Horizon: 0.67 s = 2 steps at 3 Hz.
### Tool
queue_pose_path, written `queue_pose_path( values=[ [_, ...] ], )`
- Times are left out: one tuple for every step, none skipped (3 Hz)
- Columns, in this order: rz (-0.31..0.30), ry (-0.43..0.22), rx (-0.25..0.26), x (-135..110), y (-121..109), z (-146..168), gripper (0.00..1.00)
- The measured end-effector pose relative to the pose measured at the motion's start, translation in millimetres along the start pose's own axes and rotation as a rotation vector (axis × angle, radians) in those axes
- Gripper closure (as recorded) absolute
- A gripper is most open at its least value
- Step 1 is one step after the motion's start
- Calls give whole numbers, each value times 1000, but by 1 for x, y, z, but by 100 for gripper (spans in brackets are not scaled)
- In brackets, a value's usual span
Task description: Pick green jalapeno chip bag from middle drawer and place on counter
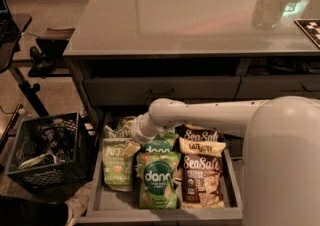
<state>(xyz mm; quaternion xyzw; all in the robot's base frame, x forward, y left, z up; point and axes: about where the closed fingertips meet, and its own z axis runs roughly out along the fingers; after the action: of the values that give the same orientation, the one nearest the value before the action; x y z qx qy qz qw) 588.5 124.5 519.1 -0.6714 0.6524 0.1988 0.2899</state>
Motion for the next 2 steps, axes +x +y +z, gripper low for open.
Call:
queue_pose_path(
  values=[
    [19, 9, -13, 8, -2, 11, 28],
    [42, 19, -31, 17, -2, 21, 30]
  ],
)
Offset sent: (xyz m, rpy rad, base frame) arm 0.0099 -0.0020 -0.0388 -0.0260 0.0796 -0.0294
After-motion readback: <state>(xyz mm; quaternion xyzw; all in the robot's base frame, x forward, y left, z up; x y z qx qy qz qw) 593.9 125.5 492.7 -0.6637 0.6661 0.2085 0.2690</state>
